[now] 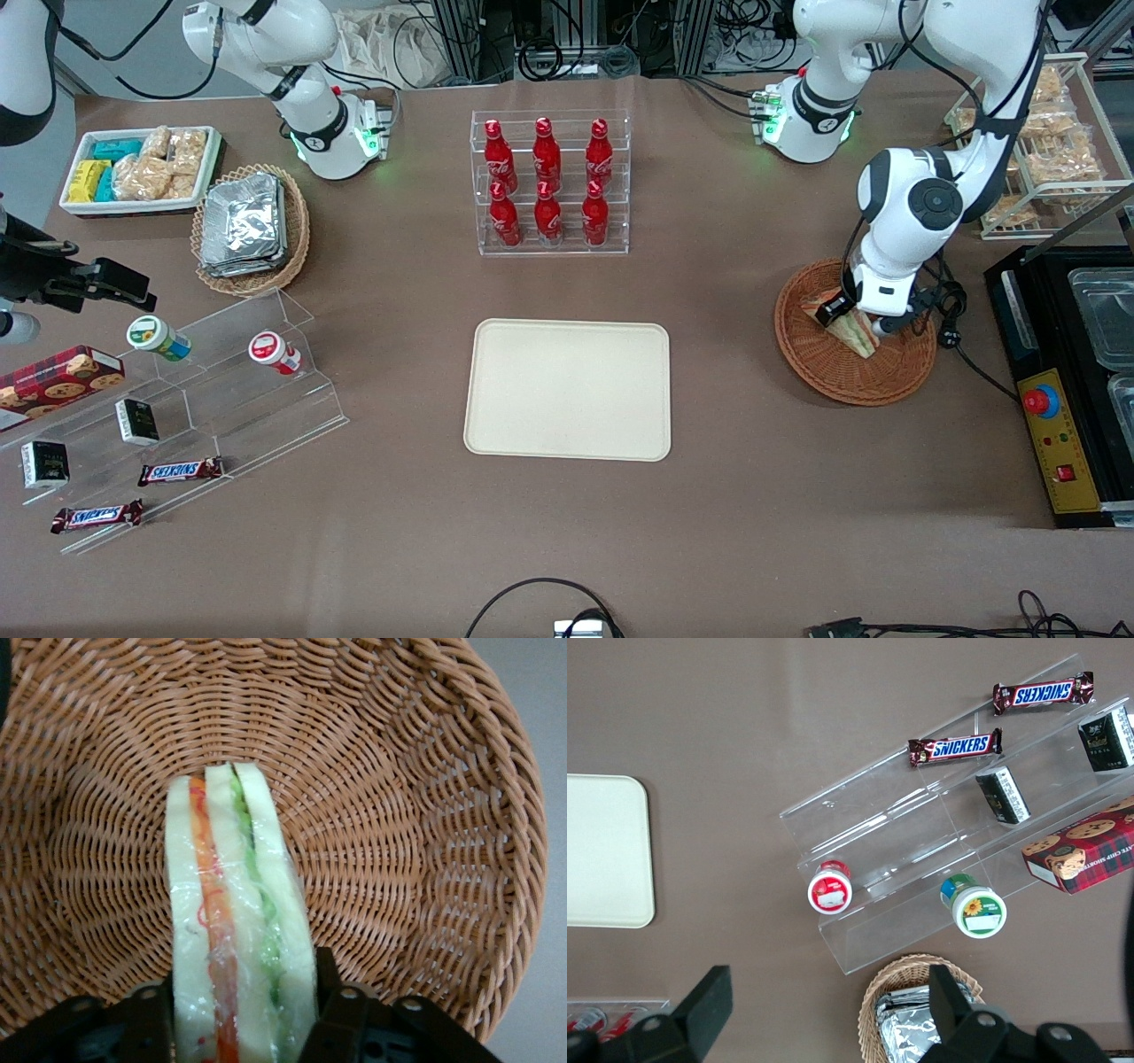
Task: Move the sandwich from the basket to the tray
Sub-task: 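Lower the open left gripper around the sandwich's crust edge, then close the left gripper on the sandwich and lift it, then carry the sandwich with the left gripper over the beige tray, then lower the sandwich onto the beige tray with the left gripper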
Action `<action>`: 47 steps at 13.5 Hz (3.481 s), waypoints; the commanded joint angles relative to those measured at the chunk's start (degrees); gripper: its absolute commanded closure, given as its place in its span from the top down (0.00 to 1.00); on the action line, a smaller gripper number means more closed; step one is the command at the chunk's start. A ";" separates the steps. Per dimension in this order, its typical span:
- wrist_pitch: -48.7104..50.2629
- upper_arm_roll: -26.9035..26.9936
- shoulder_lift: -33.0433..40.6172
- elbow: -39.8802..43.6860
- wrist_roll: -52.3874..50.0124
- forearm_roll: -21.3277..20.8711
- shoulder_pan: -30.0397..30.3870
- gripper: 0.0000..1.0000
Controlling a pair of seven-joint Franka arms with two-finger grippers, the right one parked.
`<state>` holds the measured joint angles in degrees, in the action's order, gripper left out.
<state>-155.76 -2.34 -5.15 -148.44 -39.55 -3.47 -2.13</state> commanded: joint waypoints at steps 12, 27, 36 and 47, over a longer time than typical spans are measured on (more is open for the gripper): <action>15.57 0.06 13.66 3.32 22.29 -5.85 0.20 0.00; 24.61 -10.65 0.69 26.41 39.74 2.59 -5.42 0.00; 26.21 -21.64 -14.61 41.90 21.12 -4.86 -5.51 0.00; 25.51 -24.29 -32.46 53.25 6.85 -18.15 -11.84 0.02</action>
<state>-131.33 -26.63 -35.14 -98.06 -31.02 -19.56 -12.94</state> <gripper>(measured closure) 0.828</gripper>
